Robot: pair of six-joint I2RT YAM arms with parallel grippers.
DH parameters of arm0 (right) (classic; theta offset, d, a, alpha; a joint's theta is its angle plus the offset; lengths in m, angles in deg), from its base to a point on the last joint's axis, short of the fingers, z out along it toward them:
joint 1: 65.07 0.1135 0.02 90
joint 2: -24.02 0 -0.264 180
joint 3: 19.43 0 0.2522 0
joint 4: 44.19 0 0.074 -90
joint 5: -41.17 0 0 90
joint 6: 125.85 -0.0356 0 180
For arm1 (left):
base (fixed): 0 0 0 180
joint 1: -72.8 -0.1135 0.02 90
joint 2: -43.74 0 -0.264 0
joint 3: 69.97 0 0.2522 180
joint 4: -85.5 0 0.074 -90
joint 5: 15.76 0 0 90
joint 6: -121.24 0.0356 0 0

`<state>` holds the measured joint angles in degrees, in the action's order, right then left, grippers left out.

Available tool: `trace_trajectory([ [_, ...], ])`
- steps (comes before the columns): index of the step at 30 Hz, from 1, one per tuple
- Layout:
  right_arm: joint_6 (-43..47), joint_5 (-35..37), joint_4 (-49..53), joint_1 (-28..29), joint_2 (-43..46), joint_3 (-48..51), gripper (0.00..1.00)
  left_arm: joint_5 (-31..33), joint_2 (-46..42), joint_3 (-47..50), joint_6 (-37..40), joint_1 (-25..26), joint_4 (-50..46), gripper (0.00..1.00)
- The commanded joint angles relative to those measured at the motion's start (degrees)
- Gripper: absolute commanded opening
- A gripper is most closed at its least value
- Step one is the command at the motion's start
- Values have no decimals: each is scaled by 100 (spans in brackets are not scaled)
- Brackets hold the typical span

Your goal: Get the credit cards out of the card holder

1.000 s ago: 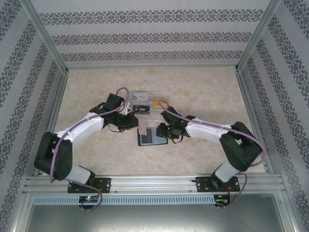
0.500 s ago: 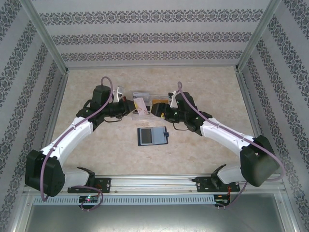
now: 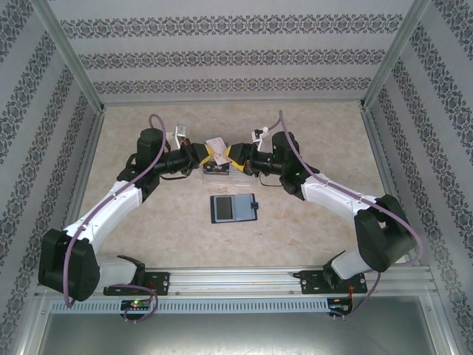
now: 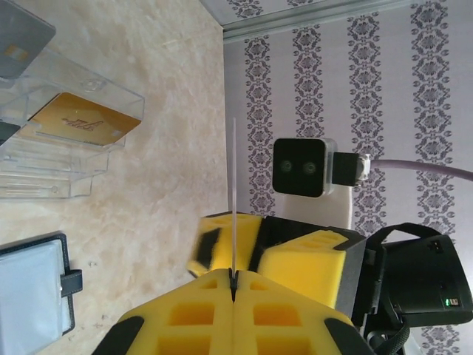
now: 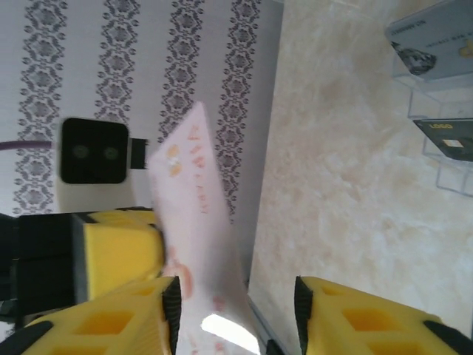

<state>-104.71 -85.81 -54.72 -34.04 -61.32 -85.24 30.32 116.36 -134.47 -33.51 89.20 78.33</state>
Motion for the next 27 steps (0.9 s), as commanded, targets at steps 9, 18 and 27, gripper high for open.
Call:
trace_trajectory([
  [9,-169,-372,-494,-44,-185,-270,15,-239,-267,253,-349,-188,459,0],
  [18,1274,-23,796,24,-153,-526,0,351,-437,-89,713,-433,-1764,38],
  [27,4504,1285,3175,171,-273,-1336,0,1867,-590,-490,2501,-1150,-4532,76],
])
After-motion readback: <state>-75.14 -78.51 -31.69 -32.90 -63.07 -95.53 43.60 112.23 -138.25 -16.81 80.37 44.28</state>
